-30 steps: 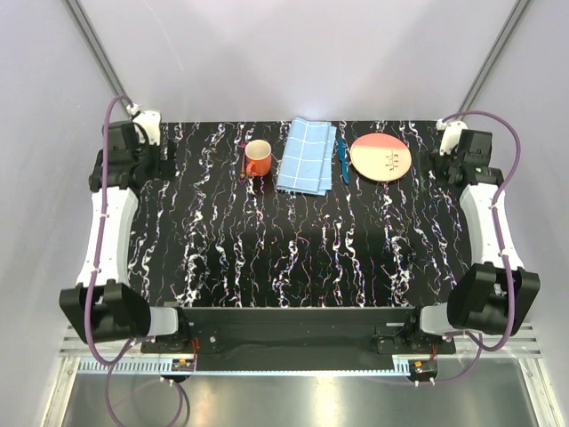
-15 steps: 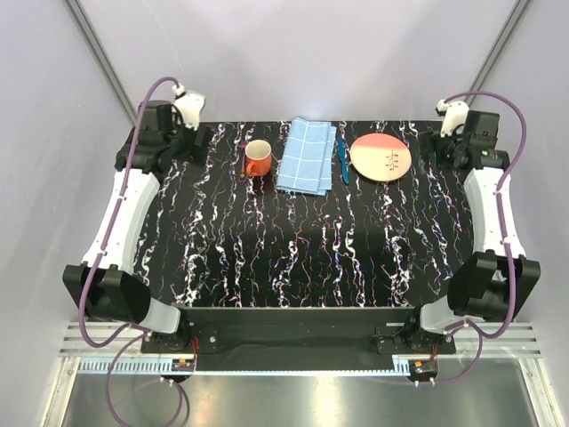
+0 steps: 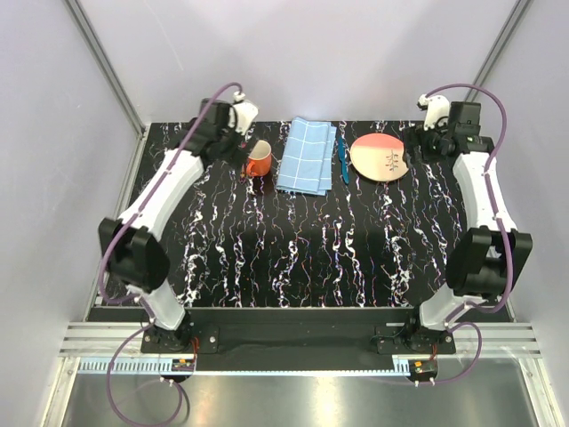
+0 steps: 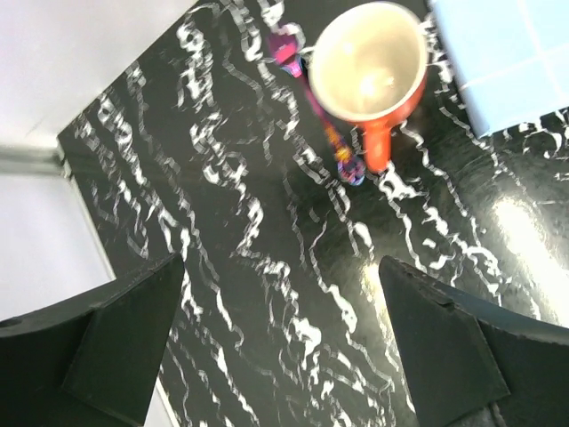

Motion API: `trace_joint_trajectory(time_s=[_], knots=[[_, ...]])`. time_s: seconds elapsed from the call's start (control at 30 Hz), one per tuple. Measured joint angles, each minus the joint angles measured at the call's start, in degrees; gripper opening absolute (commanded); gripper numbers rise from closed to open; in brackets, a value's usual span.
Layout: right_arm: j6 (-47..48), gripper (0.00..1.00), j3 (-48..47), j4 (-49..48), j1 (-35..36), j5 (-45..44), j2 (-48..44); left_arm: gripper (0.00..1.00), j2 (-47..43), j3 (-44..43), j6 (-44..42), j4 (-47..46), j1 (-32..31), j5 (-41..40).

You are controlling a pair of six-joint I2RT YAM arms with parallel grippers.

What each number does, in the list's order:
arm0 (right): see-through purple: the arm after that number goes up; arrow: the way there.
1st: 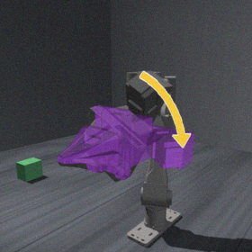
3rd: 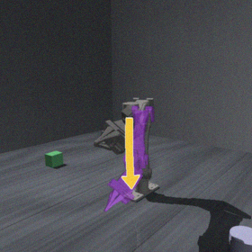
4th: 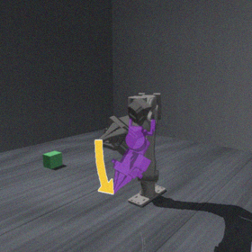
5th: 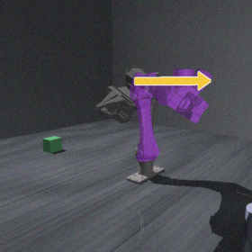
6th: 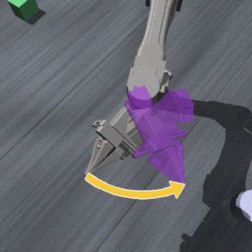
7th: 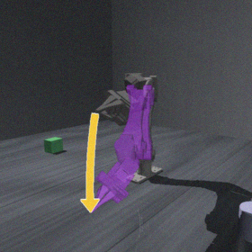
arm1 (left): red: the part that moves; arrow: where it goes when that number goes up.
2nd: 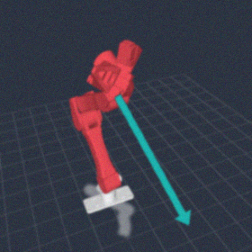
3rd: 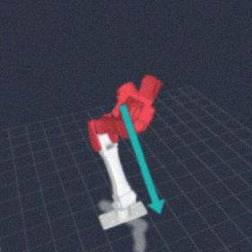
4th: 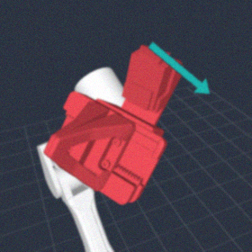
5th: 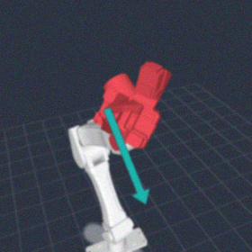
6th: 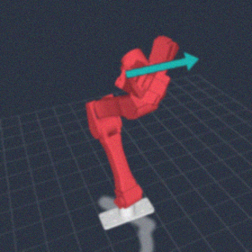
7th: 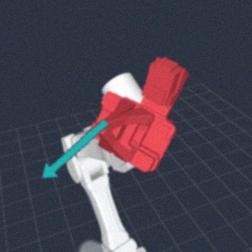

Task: Set the dinner table for one person
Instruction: Move the napkin to the center of the board.

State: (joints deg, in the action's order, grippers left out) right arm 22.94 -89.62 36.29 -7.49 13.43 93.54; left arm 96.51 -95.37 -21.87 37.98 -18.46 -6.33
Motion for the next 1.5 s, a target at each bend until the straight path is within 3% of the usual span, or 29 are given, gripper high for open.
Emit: trace_joint_trajectory(time_s=[0.1,0.43,0.6,1.5], knots=[[1.2,1.00,0.0,0.0,0.9,-0.8,1.9,0.99,4.5,-3.3,-1.0,0.1,-2.5,-0.7],[7.3,1.00,-0.3,0.6,5.1,-7.2,5.3,0.97,12.8,-15.4,-1.9,-0.3,-8.1,7.4],[7.4,1.00,-1.4,1.1,5.0,-7.9,5.8,0.95,17.0,-16.8,-3.7,-1.2,-10.3,12.0],[2.2,1.00,-4.9,1.4,5.0,-6.0,8.8,0.93,21.9,3.1,-14.5,-17.9,-19.6,13.8]])
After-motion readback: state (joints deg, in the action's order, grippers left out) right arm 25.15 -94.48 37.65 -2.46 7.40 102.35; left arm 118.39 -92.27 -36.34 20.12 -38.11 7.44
